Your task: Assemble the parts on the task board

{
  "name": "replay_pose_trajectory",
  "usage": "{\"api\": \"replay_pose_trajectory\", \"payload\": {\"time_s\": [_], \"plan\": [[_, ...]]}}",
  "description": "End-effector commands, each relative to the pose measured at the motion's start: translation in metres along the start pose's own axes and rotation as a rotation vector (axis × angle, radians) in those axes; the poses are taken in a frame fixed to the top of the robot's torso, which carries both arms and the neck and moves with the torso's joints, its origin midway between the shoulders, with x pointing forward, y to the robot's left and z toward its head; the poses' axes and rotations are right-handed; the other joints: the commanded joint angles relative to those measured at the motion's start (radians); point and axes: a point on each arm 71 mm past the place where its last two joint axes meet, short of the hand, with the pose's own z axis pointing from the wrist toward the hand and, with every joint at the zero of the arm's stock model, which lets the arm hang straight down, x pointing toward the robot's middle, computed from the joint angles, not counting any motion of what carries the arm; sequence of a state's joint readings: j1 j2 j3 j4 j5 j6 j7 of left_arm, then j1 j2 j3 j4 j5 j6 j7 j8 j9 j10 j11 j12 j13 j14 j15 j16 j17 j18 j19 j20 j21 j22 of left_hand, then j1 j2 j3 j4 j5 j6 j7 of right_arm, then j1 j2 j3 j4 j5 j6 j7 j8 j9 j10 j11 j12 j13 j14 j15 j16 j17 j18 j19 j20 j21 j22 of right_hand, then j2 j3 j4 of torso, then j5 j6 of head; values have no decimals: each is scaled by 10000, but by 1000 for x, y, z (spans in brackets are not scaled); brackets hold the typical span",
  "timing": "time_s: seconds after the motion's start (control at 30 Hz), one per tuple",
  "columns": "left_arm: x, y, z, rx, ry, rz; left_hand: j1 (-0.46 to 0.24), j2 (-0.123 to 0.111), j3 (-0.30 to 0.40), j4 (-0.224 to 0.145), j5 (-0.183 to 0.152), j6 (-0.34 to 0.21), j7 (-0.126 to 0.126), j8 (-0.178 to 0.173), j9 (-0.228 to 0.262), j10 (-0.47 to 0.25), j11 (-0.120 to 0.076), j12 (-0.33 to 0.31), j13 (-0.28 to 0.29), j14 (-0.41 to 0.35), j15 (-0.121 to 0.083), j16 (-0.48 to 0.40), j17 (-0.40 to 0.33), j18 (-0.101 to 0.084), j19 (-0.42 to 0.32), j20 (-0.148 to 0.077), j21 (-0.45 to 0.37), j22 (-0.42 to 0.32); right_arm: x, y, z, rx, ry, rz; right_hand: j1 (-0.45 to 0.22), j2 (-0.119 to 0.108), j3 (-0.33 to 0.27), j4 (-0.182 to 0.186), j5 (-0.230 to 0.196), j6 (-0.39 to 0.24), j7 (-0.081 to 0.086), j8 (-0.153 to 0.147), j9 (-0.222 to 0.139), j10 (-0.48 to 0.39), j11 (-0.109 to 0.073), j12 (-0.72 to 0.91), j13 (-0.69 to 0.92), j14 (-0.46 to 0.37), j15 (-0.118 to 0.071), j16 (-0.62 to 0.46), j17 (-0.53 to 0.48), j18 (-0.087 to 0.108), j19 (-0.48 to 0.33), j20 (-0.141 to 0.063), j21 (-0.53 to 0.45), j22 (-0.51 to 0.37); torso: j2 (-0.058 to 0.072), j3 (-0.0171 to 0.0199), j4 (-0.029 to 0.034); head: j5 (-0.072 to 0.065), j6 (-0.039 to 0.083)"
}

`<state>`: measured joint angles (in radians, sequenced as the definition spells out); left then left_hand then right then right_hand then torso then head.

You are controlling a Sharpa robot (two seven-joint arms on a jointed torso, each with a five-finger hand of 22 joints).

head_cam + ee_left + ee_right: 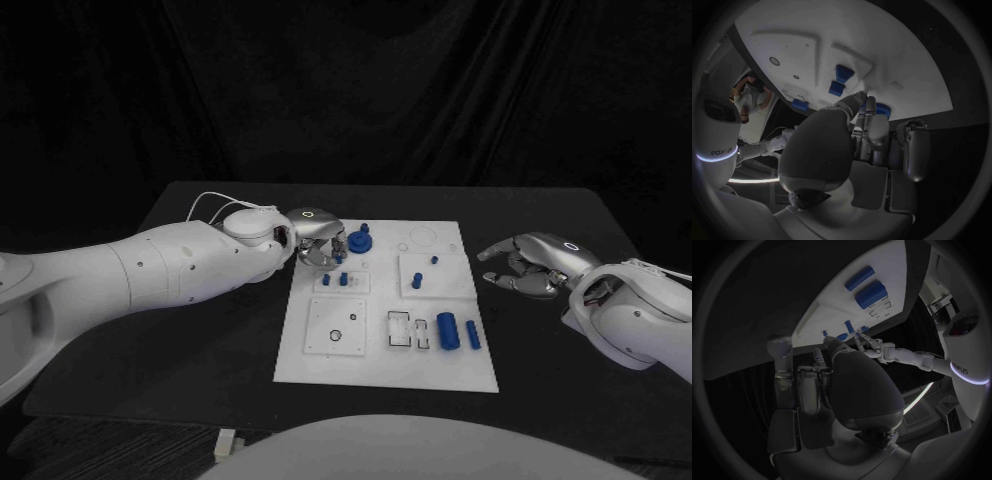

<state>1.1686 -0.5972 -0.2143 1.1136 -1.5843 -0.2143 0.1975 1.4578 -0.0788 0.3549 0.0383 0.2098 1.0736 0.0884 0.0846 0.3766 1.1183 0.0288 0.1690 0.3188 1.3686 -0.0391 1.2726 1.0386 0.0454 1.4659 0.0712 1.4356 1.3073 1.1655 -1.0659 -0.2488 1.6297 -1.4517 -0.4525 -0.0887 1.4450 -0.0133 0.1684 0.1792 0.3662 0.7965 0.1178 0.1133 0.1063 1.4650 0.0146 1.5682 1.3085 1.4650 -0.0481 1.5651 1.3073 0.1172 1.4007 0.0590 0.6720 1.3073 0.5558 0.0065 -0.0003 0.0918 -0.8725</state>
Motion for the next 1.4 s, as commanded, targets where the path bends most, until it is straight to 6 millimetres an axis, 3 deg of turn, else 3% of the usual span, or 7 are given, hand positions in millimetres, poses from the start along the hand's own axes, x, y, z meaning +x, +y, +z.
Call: {"api": "replay_pose_trajectory", "payload": {"time_s": [0.03,0.9,0.97,1.2,1.4], "plan": [[4,-1,1,-23,197,-109,15,75,-4,-61,13,57,11,9,-11,-6,78,-42,-17,-65,-9,-40,-18,-90,57,2,-38,2152,1,0,-1,50,44,-1,91,-10,54,17,42,78,-3,-34,-10,1058,63,25,2623,1058,65,57,2635,145,-1,50,-48,880,1,-3,0,8,-1],[9,-2,3,-80,381,-170,30,30,41,-169,-45,-333,-80,-203,-146,59,38,-132,-90,-150,-26,-119,-159,-68,-7,13,-121,2127,2,0,-1,47,46,4,98,-17,73,3,45,98,-3,-30,-13,1058,63,25,2623,1058,65,57,2635,145,1,50,-46,882,-1,-2,-19,-4,-1],[10,-2,2,-113,390,-171,-4,9,35,-169,-110,-524,-128,-236,-199,15,37,-168,-98,-173,-26,-139,-193,-63,-25,12,-145,2119,2,0,-1,49,47,3,98,-17,73,3,45,98,-3,-30,-13,1058,63,25,2623,1058,65,57,2635,145,1,50,-46,882,-1,-1,-12,-7,-1],[10,2,0,-268,357,-161,-268,-194,-9,-56,-671,-2148,-618,-238,-619,-97,126,-301,-108,-252,34,-184,-326,-51,-73,58,-216,2101,2,0,-1,57,46,1,101,-21,88,-6,46,117,-3,-25,-15,1058,62,25,2623,1058,64,57,2635,146,0,50,-54,881,0,-5,-6,8,-1],[9,5,-1,-304,170,-118,-441,-266,-112,92,-977,-2515,-744,-218,-702,-114,144,-320,-81,-251,51,-169,-332,-54,-63,76,-210,2105,1,0,-1,64,34,0,101,-21,88,-6,46,117,-3,-25,-15,1058,62,25,2623,1058,64,57,2635,146,0,50,-54,881,2,-8,-7,-2,-1]]}}
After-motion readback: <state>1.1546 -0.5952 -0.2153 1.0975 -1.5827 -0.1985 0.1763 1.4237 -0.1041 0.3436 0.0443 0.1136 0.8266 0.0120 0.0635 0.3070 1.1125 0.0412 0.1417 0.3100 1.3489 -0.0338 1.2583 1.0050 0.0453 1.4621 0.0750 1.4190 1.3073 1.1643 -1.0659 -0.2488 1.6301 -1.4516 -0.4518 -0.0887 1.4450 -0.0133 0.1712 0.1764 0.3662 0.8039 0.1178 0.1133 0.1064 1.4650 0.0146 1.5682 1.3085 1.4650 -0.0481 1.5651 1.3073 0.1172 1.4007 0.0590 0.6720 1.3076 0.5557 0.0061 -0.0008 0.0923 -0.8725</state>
